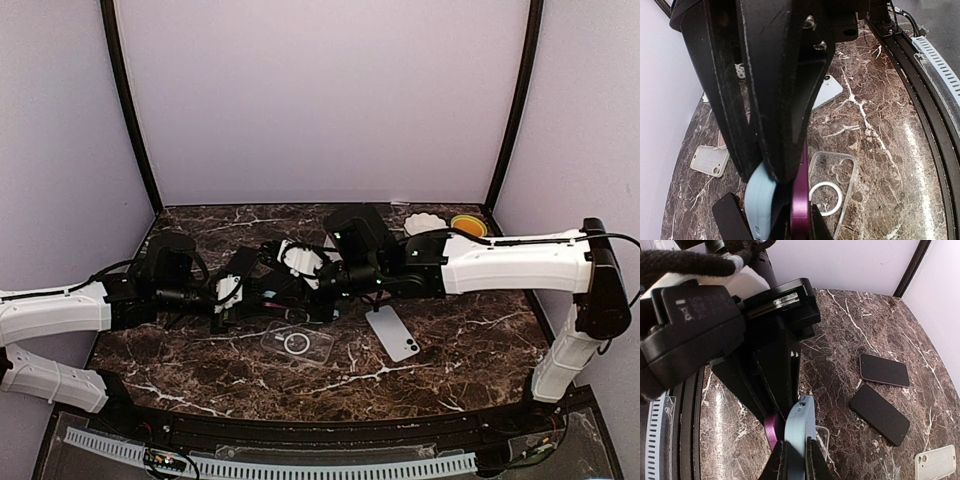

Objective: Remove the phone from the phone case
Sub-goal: Remove the phone case from the phone.

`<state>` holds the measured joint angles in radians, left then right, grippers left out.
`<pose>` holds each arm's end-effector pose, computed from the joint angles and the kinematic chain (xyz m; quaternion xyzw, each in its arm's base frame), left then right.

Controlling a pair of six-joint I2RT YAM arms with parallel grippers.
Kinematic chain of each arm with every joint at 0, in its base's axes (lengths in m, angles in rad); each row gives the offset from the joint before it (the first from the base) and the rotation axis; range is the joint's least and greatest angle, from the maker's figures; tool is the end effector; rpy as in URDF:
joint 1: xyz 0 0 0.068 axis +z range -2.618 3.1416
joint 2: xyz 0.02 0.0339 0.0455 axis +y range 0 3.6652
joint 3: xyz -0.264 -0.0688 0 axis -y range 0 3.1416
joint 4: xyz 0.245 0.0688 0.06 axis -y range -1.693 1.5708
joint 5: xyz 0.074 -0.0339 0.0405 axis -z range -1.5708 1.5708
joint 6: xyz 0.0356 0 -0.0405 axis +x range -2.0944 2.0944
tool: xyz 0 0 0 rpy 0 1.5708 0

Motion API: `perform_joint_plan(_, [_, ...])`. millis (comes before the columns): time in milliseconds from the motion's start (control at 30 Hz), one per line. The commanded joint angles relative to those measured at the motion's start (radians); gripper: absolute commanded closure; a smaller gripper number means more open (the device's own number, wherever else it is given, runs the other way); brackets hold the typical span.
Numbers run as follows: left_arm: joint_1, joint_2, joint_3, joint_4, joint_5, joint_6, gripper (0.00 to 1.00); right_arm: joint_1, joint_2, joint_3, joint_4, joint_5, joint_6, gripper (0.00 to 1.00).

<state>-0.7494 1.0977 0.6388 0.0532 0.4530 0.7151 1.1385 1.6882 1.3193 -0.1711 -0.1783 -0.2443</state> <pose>0.1675 -0.1772 0.2519 0.6359 0.5226 -0.1967 0.5328 0.1596 0.3609 0.2872 -0.5864 0.6396 0.2821 0.4092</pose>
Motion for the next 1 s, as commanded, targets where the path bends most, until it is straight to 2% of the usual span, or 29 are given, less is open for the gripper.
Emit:
perform_joint_plan(0, [0.046,-0.082,0.044,0.155,-0.117,-0.006,1.0,-0.013,-0.011,-0.082,-0.331,0.039,0.039,1.0])
perform_joint_plan(967, [0.05,-0.111,0.026,0.178,-0.099,0.006,1.0,-0.143,-0.03,-0.144,-0.315,0.132,0.153,1.0])
